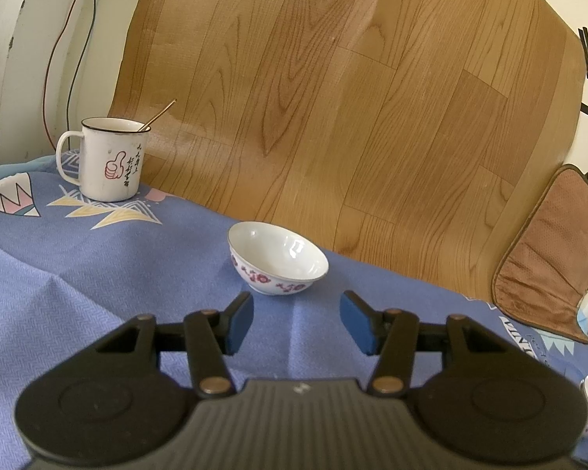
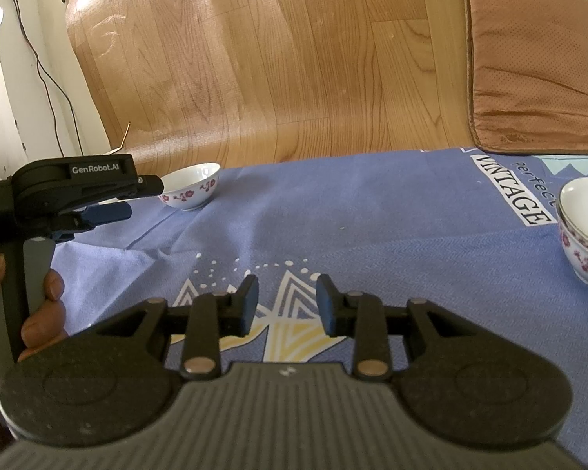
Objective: Organize plates and bowls
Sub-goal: 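Grasp the rim of the last small floral bowl with the right gripper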
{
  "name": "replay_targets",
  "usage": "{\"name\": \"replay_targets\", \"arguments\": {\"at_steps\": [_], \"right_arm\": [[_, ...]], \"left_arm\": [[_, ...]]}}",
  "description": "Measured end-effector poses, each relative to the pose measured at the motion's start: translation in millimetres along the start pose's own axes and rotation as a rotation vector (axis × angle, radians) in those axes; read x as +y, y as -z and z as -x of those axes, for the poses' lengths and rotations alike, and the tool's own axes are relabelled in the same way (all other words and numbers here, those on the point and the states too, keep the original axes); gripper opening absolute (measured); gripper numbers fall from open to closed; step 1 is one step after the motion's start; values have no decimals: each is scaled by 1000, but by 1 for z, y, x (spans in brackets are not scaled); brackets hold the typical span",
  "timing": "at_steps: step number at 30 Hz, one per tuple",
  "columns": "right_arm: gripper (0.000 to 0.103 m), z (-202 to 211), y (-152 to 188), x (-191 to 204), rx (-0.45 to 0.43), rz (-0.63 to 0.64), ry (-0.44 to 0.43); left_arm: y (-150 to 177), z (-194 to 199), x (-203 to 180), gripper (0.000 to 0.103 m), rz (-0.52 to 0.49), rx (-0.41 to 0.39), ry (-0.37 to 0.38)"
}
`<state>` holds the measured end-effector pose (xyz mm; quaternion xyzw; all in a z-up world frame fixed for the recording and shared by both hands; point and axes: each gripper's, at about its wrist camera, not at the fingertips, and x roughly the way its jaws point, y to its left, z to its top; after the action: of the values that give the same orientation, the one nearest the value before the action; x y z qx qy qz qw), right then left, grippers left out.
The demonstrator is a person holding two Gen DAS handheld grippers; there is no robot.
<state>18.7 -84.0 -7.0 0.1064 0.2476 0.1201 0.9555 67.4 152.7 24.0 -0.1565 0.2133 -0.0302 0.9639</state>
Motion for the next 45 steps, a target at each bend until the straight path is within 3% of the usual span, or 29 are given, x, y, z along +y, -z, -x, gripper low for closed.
{"name": "replay_targets", "arguments": {"at_steps": [12, 16, 20, 22, 27, 33, 39, 40, 42, 45], "right_arm": [[35, -7, -6, -2, 45, -3, -13], [36, -20, -34, -2, 60, -10, -33], [36, -48, -78, -1, 92, -91, -82], [36, -66, -95, 5, 110, -93, -86], [36, -127, -124, 25, 240, -119, -118], [37, -190, -133, 39, 381, -232, -130], [36, -216, -135, 58, 433, -171, -105], [34, -221, -135, 61, 442, -158, -102], [15, -225, -133, 63, 457, -138, -106], [10, -223, -133, 56, 467, -183, -136]], "left_arm": [[-3, 7, 7, 50, 23, -41, -23], [-13, 16, 40, 50, 163, -85, -92], [-16, 16, 72, 49, 326, -50, -98], [-17, 17, 77, 49, 351, -41, -98], [-18, 17, 73, 49, 333, -42, -93], [-18, 13, 73, 49, 348, -21, -71], [-18, 13, 71, 49, 340, -15, -55], [-18, 13, 70, 49, 338, -15, -56], [-18, 13, 70, 49, 337, -12, -59], [-18, 12, 71, 49, 341, -10, -65]]}}
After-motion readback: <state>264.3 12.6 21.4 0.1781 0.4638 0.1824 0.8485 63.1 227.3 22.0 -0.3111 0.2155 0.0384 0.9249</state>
